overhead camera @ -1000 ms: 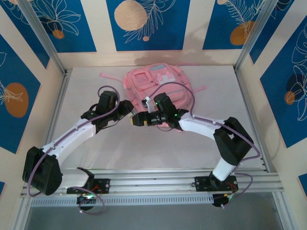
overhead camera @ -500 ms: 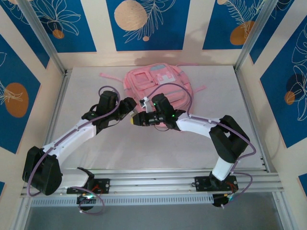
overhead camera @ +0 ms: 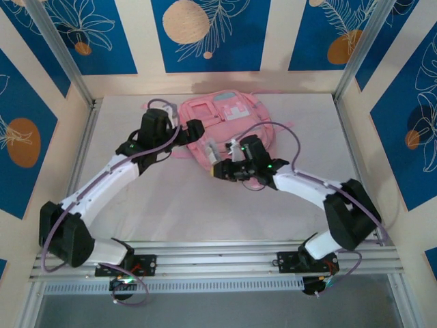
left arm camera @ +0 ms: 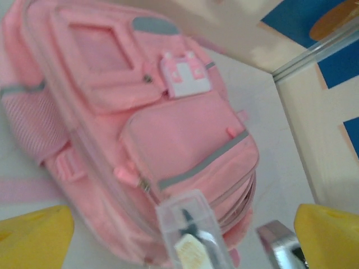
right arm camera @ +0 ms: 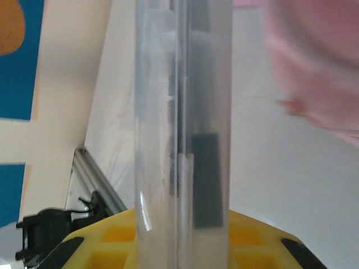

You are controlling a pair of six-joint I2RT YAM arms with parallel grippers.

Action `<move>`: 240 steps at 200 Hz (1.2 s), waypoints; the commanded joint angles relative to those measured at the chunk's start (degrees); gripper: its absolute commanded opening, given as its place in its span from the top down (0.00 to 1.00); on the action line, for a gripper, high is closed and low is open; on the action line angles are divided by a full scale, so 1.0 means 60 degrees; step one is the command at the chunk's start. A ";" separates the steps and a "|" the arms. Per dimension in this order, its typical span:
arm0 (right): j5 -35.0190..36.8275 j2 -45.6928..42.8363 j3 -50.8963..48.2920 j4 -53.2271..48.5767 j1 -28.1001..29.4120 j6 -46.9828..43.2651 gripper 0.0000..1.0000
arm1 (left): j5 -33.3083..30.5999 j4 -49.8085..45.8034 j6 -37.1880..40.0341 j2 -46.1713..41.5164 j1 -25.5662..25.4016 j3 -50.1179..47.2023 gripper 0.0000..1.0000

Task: Pack the student bag
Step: Pass the loose stationery, then open the student bag at the top-center of the table.

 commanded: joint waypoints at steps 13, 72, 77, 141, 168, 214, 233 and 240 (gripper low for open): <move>0.1052 -0.1646 -0.0448 -0.2454 -0.1354 -0.0036 0.83 | 0.0660 -0.1581 0.3166 0.1843 -0.0508 0.1751 0.07; 0.0978 -0.3541 -0.0967 -0.3962 -0.3971 -0.0185 0.82 | 0.0129 -0.3364 0.6266 0.4479 -0.1638 0.4519 0.15; 0.0946 -0.3668 -0.0974 -0.4045 -0.4167 -0.0230 0.82 | -0.0025 -0.3510 0.6544 0.4667 -0.1741 0.4720 0.15; 0.0039 -0.4655 -0.1359 -0.4393 -0.5847 -0.0487 0.83 | -0.1869 -0.4704 0.8786 0.6798 -0.2487 0.6695 0.16; -0.0415 -0.4661 -0.1453 -0.4183 -0.5881 -0.0521 0.83 | -0.2305 -0.4603 0.9070 0.7287 -0.2478 0.7047 0.22; -0.0961 -0.4306 -0.1573 -0.3569 -0.5633 -0.0371 0.84 | -0.2075 -0.4648 0.8949 0.7424 -0.2460 0.7391 0.89; -0.0977 -0.4050 -0.1518 -0.3284 -0.5293 -0.0288 0.85 | -0.1540 -0.4992 0.8689 0.7299 -0.2460 0.7698 1.00; -0.0985 -0.3924 -0.1488 -0.3152 -0.5143 -0.0244 0.85 | -0.1401 -0.5092 0.8604 0.7241 -0.2459 0.7797 1.00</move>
